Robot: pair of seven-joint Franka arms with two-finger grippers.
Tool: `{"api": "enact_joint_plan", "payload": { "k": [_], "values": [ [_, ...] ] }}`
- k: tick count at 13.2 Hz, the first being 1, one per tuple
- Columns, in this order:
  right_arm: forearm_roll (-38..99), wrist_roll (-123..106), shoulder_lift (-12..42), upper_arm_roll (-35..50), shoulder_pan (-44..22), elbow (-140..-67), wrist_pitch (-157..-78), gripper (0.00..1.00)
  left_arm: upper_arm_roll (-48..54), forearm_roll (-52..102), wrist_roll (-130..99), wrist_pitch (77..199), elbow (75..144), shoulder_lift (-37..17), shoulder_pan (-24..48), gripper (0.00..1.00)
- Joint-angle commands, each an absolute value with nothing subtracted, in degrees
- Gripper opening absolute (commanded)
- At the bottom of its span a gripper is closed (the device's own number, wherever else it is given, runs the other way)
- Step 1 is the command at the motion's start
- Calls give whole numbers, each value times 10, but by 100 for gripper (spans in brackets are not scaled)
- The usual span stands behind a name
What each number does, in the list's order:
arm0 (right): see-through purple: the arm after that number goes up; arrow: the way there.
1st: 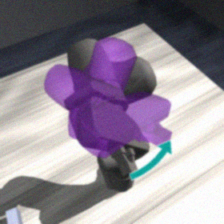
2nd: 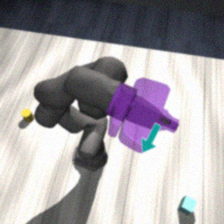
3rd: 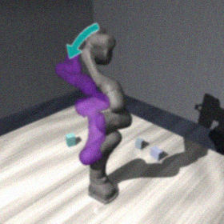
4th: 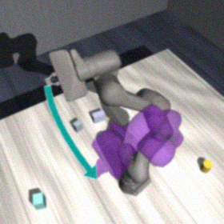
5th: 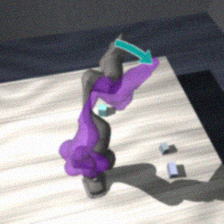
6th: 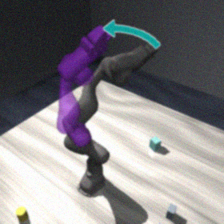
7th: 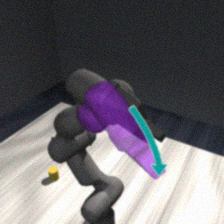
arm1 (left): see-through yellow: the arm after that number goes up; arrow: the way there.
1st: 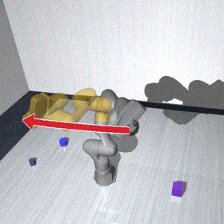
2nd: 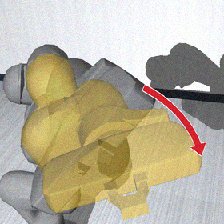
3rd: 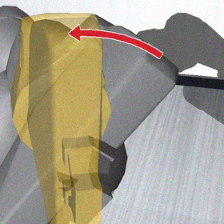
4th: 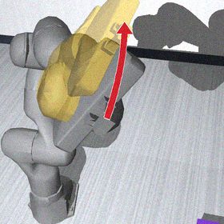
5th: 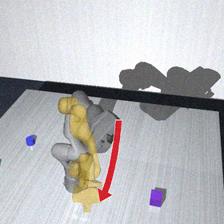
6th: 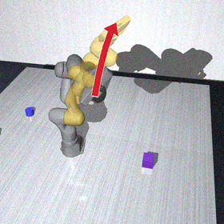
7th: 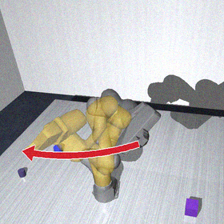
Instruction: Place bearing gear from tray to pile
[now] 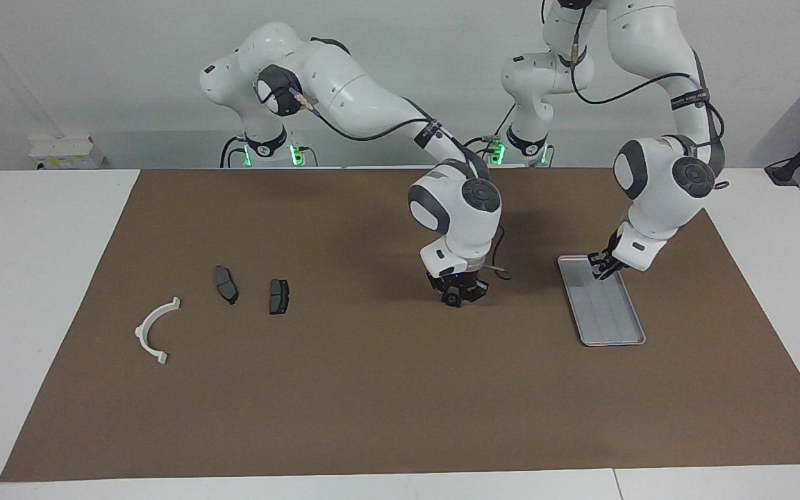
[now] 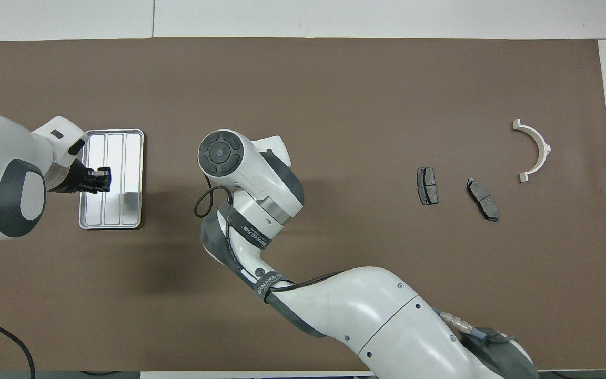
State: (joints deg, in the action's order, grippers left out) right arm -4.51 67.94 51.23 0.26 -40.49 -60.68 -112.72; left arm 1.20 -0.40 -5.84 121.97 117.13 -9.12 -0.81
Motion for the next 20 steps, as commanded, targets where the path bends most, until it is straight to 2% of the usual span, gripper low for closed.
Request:
{"api": "enact_joint_plan", "payload": {
  "k": [1,3,5,7,10,13,15,17,18,19,20],
  "values": [
    [-50,642,472,19,-362,-602,-1061,0,14,1,-70,1204,1164,-87,-8,9],
    [-33,556,417,39,-305,-602,-991,0,18,1,-99,1202,1152,-91,3,9],
    [-6,412,359,54,-225,-602,-912,0,18,1,-199,1214,1144,-94,66,9],
    [-4,257,329,52,-162,-602,-857,0,18,5,-311,1224,1109,-112,138,9],
    [-10,76,320,52,-70,-607,-851,0,16,19,-481,1243,1046,-181,257,9],
    [-12,-4,316,51,-16,-662,-908,0,15,19,-551,1314,1042,-235,325,10],
    [-15,-16,288,51,2,-776,-1020,0,15,17,-558,1347,1068,-239,333,10],
    [-30,-21,270,51,9,-879,-1140,0,15,17,-557,1355,1080,-238,333,15],
    [-30,-21,279,51,11,-888,-1165,0,15,16,-558,1356,1085,-238,333,30],
    [-31,-20,293,51,11,-889,-1177,0,14,15,-557,1341,1077,-237,331,98],
    [-31,-21,305,50,12,-889,-1192,0,12,11,-556,1306,1055,-237,329,100]
  ]
}}
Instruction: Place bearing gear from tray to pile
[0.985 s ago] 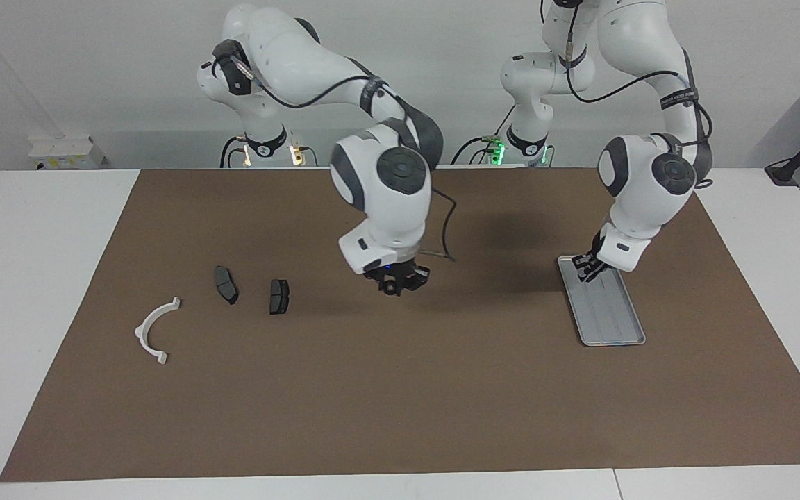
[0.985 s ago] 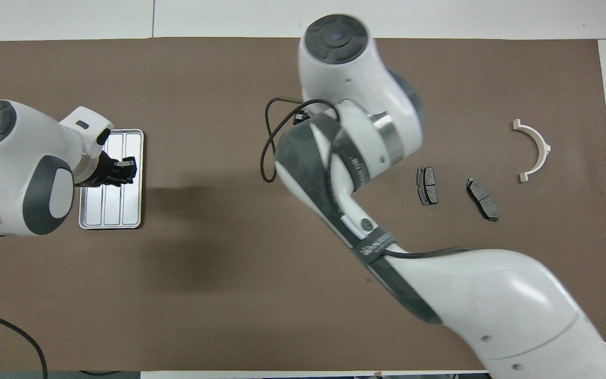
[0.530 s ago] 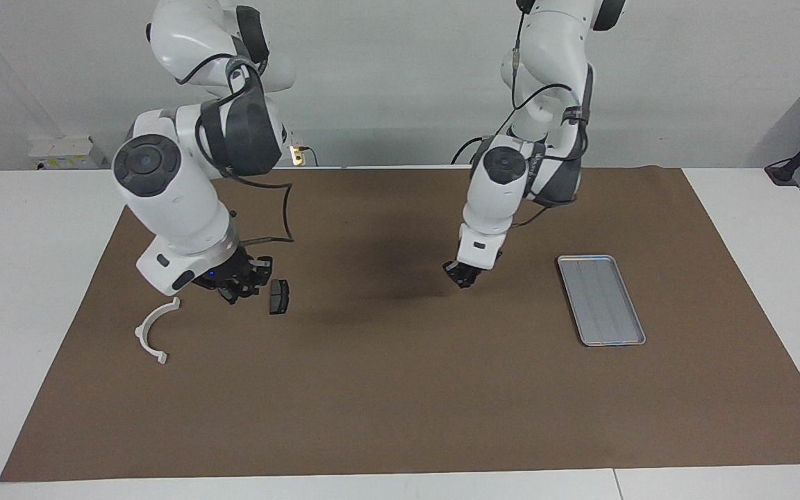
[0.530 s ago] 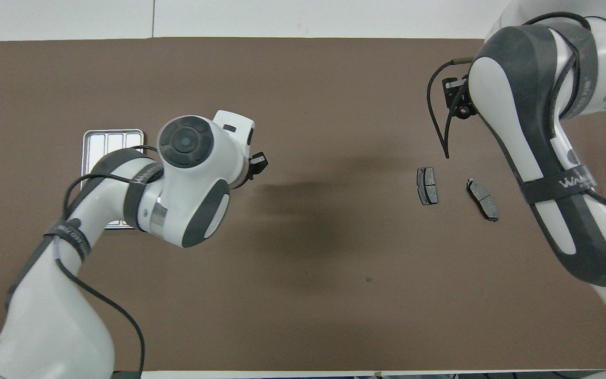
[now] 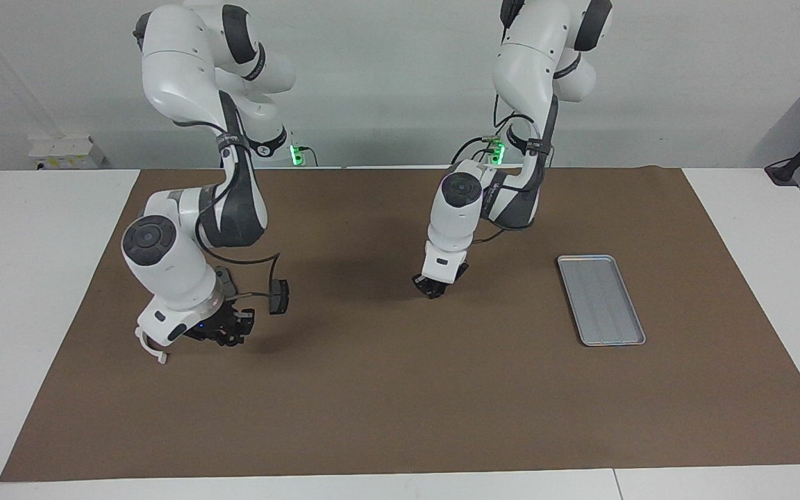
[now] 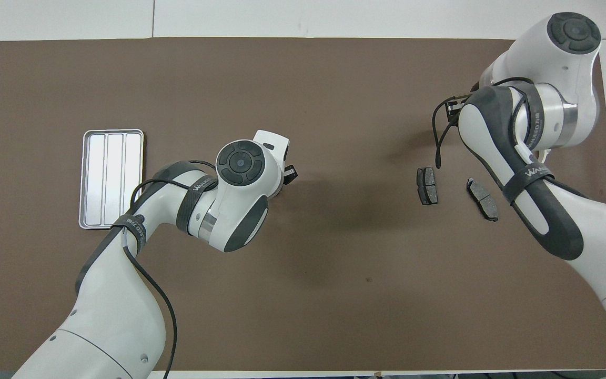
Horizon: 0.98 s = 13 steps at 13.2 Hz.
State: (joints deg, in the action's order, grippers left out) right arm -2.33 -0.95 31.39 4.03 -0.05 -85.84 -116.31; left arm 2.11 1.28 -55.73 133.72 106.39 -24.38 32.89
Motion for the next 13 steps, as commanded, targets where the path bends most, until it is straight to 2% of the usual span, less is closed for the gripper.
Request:
{"api": "enact_joint_plan", "payload": {
  "k": [1,2,5,8,10,11,12,13],
  "values": [
    [-31,-21,317,50,12,-889,-1210,0,11,4,-555,1262,1027,-235,321,100],
    [-31,-21,326,50,12,-892,-1226,0,6,4,-551,1230,1024,-215,301,100],
    [-31,-21,338,50,13,-902,-1262,0,4,4,-413,1129,1058,-84,176,100],
    [-31,-18,343,50,14,-917,-1295,0,4,5,-197,1047,1055,-27,43,100],
    [-30,-15,343,51,13,-918,-1296,0,4,7,-120,1025,1054,-3,4,100],
    [-30,-13,342,50,12,-918,-1295,14,4,6,-113,1007,1051,7,4,100],
    [-30,-11,342,51,11,-917,-1294,74,4,6,-113,998,1049,18,13,100],
    [-30,-7,338,50,7,-914,-1283,100,3,6,-112,997,1049,21,13,100]
  ]
}}
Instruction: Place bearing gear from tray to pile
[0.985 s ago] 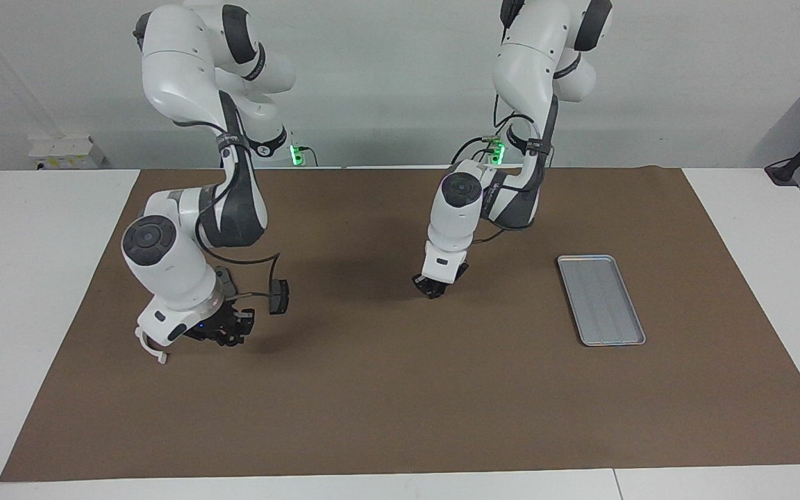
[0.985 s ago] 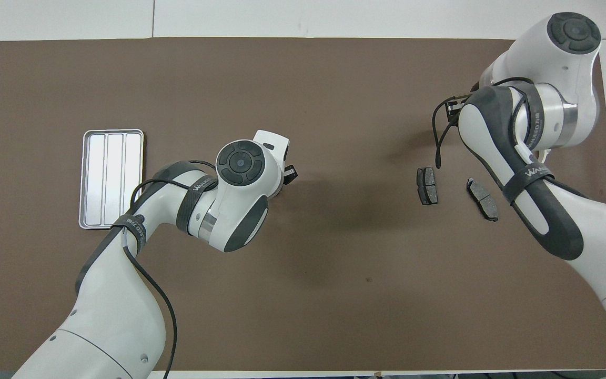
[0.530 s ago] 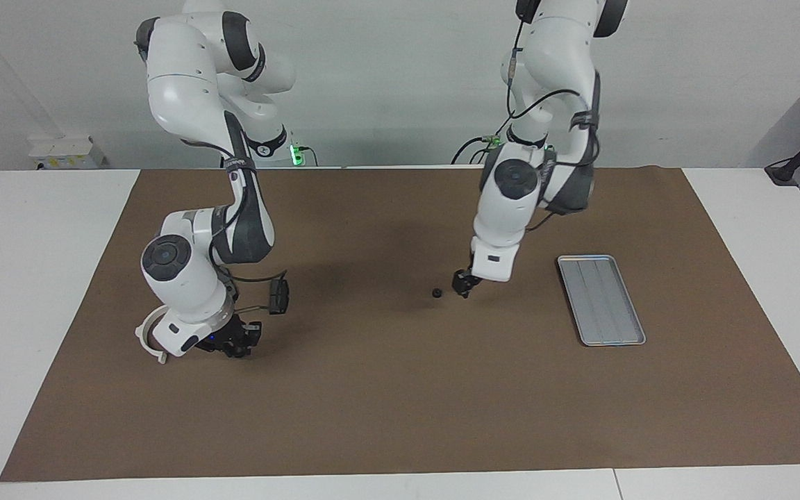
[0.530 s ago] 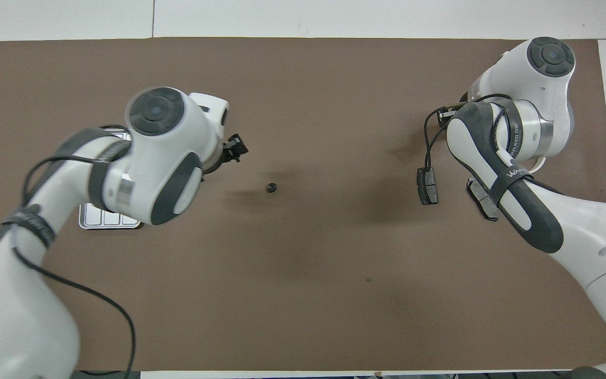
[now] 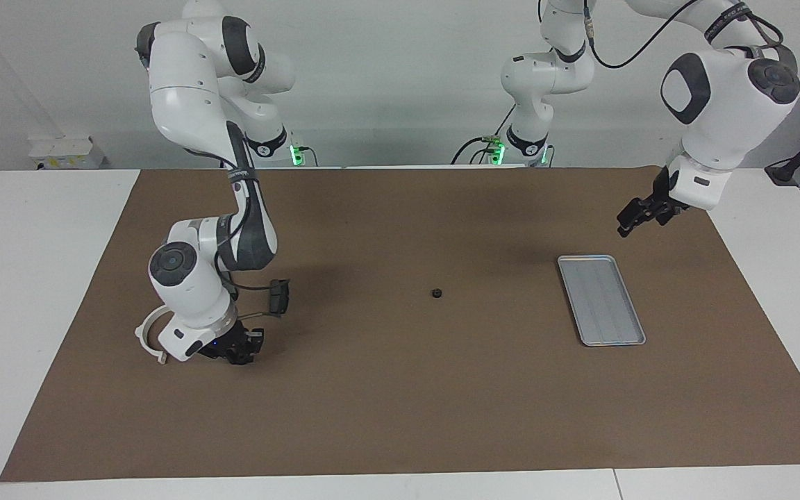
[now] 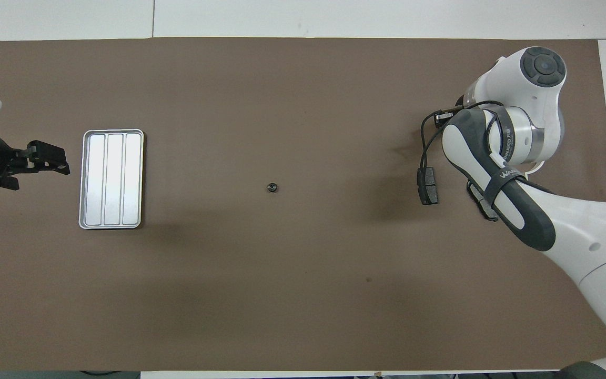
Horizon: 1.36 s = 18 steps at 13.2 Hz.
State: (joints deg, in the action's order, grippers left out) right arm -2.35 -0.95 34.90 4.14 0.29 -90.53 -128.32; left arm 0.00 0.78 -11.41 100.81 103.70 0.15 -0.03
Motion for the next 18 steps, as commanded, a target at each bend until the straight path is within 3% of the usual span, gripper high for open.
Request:
{"api": "enact_joint_plan", "payload": {
  "k": [1,5,7,12,14,18],
  "values": [
    [-30,-1,331,50,2,-911,-1263,100,10,6,-112,996,1049,24,4,100],
    [-20,171,296,52,-77,-835,-1094,100,29,6,-83,994,1053,40,-33,100],
    [-13,315,294,54,-145,-792,-1046,100,43,-3,-84,992,1030,26,-40,100],
    [-20,551,327,53,-303,-769,-1082,100,75,-4,-83,987,1024,16,-55,100],
    [-25,600,376,51,-334,-726,-1097,100,75,-5,-84,977,1023,11,-54,100],
    [-44,628,414,47,-366,-704,-1117,100,70,-4,-83,964,1023,19,-53,100]
  ]
}}
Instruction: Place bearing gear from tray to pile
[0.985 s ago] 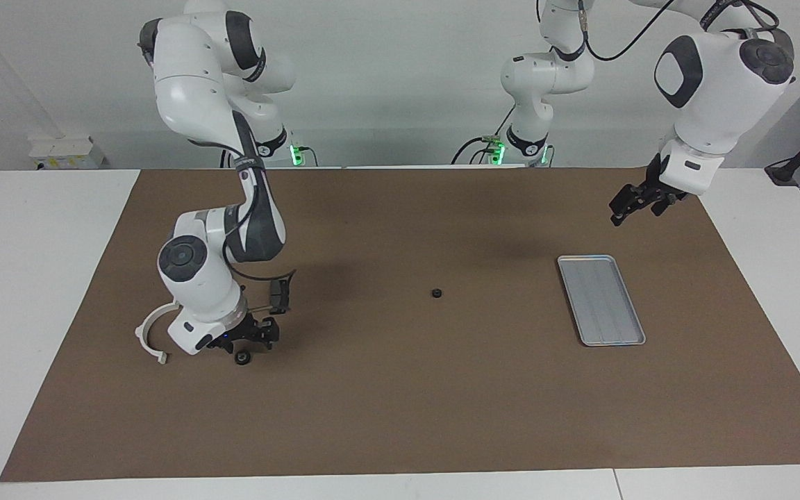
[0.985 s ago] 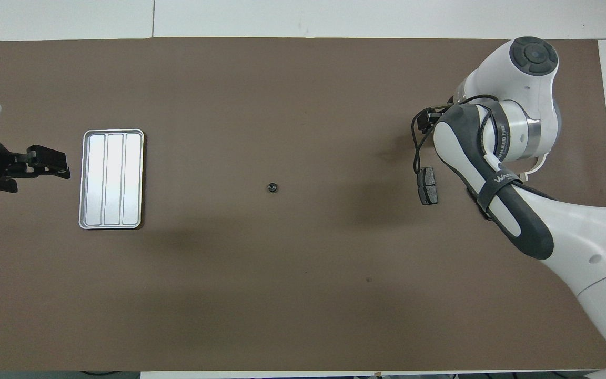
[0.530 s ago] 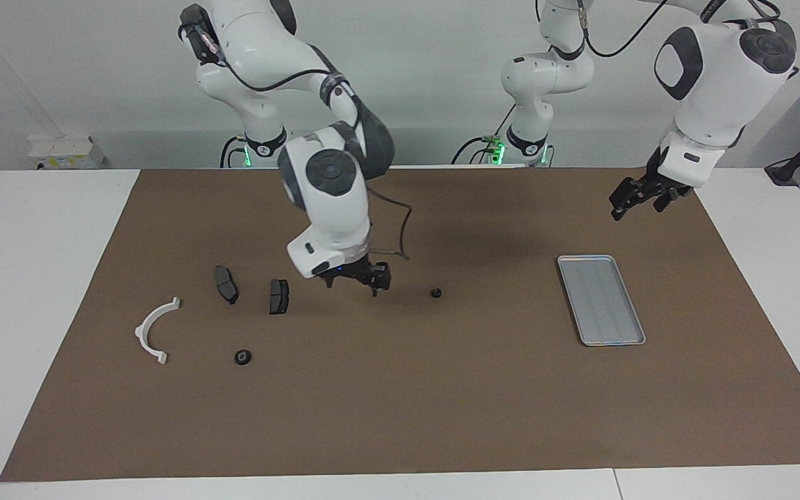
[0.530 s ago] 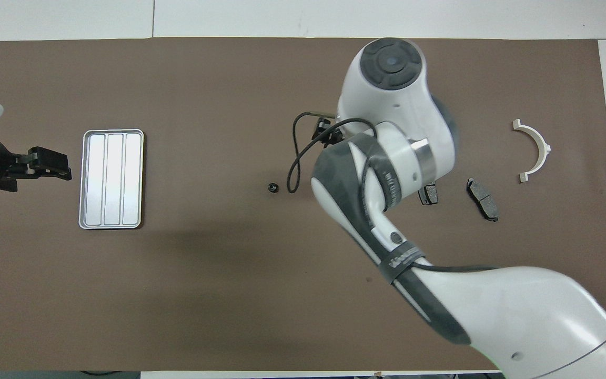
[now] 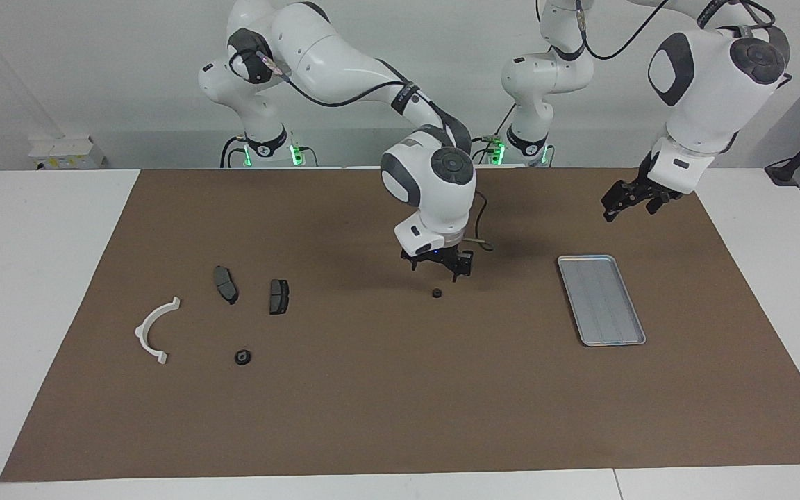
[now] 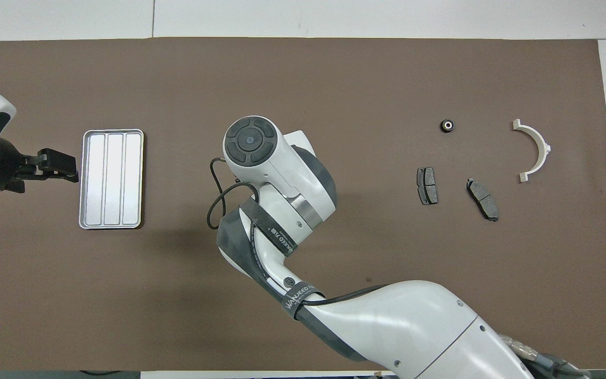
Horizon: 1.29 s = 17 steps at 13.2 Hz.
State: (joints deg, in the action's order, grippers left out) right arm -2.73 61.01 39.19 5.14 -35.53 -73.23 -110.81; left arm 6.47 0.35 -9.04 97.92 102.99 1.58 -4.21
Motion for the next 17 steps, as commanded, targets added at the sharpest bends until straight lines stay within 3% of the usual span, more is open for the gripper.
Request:
{"api": "enact_joint_plan", "payload": {
  "k": [1,8,13,17],
  "values": [
    [-45,633,418,47,-366,-705,-1122,100,70,-4,-87,966,1024,21,-48,100],
    [-63,645,435,48,-365,-729,-1181,100,69,-5,-88,971,1027,29,-30,100],
    [-62,645,433,49,-361,-757,-1211,95,66,17,-88,969,1022,25,-10,100],
    [-56,644,433,49,-359,-761,-1212,77,69,19,-87,967,1023,28,-9,100]
  ]
}}
